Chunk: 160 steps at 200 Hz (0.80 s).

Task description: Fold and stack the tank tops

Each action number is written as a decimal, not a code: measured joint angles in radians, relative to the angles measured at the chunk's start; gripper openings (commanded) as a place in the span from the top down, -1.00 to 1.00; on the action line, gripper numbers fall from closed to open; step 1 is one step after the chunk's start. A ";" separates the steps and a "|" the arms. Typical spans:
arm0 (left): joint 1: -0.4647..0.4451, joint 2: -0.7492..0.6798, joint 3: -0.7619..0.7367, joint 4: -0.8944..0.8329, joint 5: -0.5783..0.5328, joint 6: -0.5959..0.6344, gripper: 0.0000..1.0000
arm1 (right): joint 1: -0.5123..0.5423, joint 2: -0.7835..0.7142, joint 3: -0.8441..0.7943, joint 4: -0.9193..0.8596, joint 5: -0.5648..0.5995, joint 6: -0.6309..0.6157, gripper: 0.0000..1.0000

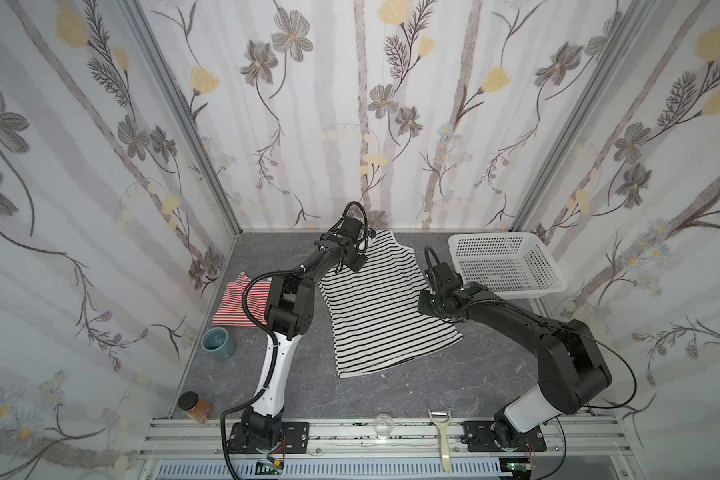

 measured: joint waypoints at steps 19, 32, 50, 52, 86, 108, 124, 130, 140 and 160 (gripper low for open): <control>0.006 0.043 0.014 -0.001 -0.010 0.000 0.35 | 0.076 -0.027 -0.061 0.015 -0.040 0.031 0.14; 0.014 0.057 0.014 -0.007 -0.006 0.000 0.35 | 0.117 -0.029 -0.085 0.036 -0.066 0.053 0.14; 0.036 0.057 0.003 -0.007 -0.001 -0.004 0.35 | 0.149 -0.024 -0.106 0.061 -0.073 0.075 0.14; 0.038 0.056 0.000 -0.006 0.000 -0.004 0.35 | 0.151 -0.022 -0.108 0.064 -0.074 0.075 0.14; 0.057 0.004 -0.119 0.024 0.007 -0.021 0.36 | 0.124 0.022 -0.127 0.079 -0.080 0.092 0.14; 0.058 -0.074 -0.256 0.071 0.021 -0.016 0.36 | 0.049 0.054 -0.123 0.065 -0.076 0.088 0.12; 0.058 -0.128 -0.348 0.098 0.025 -0.013 0.35 | 0.009 0.093 -0.090 0.040 -0.069 0.064 0.11; 0.058 -0.146 -0.379 0.106 0.025 -0.013 0.36 | -0.003 0.113 -0.074 0.033 -0.070 0.051 0.11; 0.058 -0.176 -0.430 0.128 0.026 -0.013 0.35 | -0.026 0.149 -0.045 0.021 -0.069 0.035 0.10; 0.058 -0.237 -0.527 0.150 0.030 -0.014 0.35 | -0.066 0.212 0.020 0.003 -0.060 0.002 0.09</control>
